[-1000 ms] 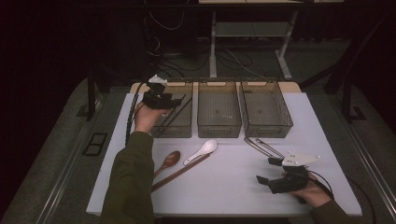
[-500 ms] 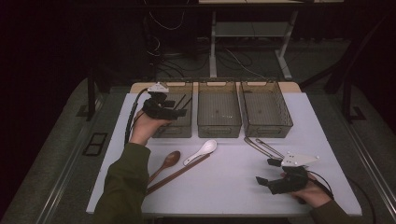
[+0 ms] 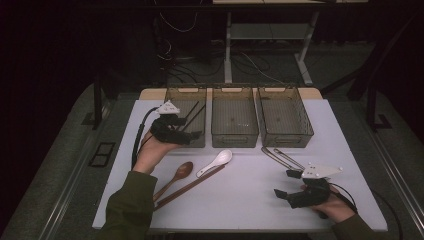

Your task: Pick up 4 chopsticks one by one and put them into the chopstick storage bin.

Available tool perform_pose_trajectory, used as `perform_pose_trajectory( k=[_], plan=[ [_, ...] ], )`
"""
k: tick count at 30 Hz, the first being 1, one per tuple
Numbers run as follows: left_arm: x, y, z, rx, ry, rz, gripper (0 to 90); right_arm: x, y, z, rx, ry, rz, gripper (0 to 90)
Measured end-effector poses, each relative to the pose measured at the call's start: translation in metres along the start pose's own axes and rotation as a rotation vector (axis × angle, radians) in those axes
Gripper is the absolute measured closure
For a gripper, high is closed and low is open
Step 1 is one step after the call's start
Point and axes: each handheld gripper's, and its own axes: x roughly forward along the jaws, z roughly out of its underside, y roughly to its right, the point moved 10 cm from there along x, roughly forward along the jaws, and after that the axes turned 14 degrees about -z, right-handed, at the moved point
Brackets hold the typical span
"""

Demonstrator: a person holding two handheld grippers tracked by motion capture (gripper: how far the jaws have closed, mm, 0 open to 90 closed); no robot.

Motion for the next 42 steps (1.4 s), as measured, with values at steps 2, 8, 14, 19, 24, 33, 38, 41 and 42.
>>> perform_pose_trajectory(
  k=[2,8,14,19,24,33,38,41,42],
  plan=[
    [-0.003,0.006,0.003,0.001,0.005,0.006,16.1,0.0,0.0,0.0,0.001,0.001,-0.001,13.7],
    [-0.012,0.021,0.013,0.009,0.023,0.03,14.7,0.0,-0.001,0.0,0.007,0.0,-0.004,13.7],
    [-0.018,0.03,0.027,0.037,0.016,0.028,14.7,0.0,-0.001,0.0,0.003,0.0,-0.003,13.7],
    [-0.024,0.037,0.038,0.043,0.031,0.029,14.7,0.0,-0.001,0.0,0.002,-0.001,-0.003,13.7],
    [-0.03,0.044,0.051,0.051,0.039,0.037,14.6,0.0,-0.001,0.001,0.005,-0.003,0.0,14.2],
    [-0.036,0.054,0.072,0.06,0.016,0.049,14.6,0.0,0.001,0.001,0.006,-0.007,0.02,14.1],
    [-0.037,0.057,0.088,0.071,-0.008,0.038,14.6,-0.001,0.004,0.003,0.011,-0.029,0.033,14.2],
    [-0.037,0.059,0.097,0.095,-0.023,0.028,14.7,-0.001,0.005,0.003,0.012,-0.032,0.035,14.1],
    [-0.038,0.059,0.1,0.091,-0.026,0.026,14.7,-0.001,0.004,0.003,0.013,-0.032,0.034,14.1]
  ],
)
